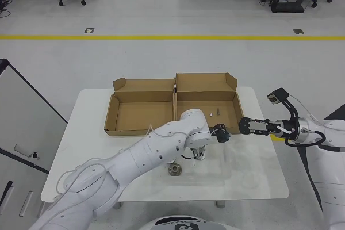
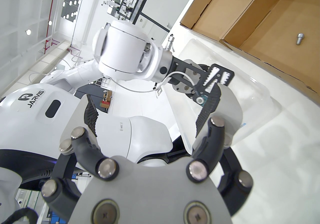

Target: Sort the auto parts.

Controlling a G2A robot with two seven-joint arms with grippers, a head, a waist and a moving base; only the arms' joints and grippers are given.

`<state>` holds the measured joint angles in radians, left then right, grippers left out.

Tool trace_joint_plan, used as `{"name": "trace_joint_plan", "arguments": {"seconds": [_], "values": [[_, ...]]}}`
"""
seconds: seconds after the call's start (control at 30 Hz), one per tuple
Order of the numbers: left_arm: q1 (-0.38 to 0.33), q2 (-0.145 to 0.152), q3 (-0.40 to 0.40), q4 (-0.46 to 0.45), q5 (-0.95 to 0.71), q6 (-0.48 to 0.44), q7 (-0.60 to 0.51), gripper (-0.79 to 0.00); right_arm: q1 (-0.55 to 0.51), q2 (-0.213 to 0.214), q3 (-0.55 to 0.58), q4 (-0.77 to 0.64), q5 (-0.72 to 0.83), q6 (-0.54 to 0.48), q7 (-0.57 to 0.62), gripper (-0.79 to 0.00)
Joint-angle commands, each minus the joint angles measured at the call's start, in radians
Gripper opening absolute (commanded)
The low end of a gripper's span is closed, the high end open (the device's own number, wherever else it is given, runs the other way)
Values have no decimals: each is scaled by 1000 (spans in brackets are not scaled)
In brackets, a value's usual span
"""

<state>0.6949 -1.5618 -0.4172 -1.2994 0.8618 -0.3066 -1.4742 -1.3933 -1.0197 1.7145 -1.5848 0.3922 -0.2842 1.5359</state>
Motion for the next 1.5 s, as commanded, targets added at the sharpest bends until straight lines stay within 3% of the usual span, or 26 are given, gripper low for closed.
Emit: {"name": "trace_joint_plan", "arguments": {"seconds": [0.0, 0.17, 0.63, 0.77, 0.93, 1.1, 1.2, 1.47], "values": [[30, 28, -30, -87, 24, 12, -44, -785, 0, 0, 0, 0, 0, 0, 0, 0], [83, 81, -78, -234, 65, 32, -62, -785, 0, 0, 0, 0, 0, 0, 0, 0], [94, 85, -92, -227, 68, 40, -31, -785, 0, 0, 0, 0, 0, 0, 0, 0], [128, 119, -197, -258, 21, 20, -26, -785, 0, 0, 0, 0, 0, 0, 0, 0], [227, 191, -392, -350, -34, -20, -19, -785, 0, 0, 0, 0, 0, 0, 0, 0], [321, 267, -567, -449, -257, -68, 28, -785, 0, 0, 0, 0, 0, 0, 0, 0], [351, 301, -634, -473, -422, -92, 52, -785, 0, 0, 0, 0, 0, 0, 0, 0], [314, 372, -692, -471, -985, -128, 89, -785, 0, 0, 0, 0, 0, 0, 0, 0]]}}
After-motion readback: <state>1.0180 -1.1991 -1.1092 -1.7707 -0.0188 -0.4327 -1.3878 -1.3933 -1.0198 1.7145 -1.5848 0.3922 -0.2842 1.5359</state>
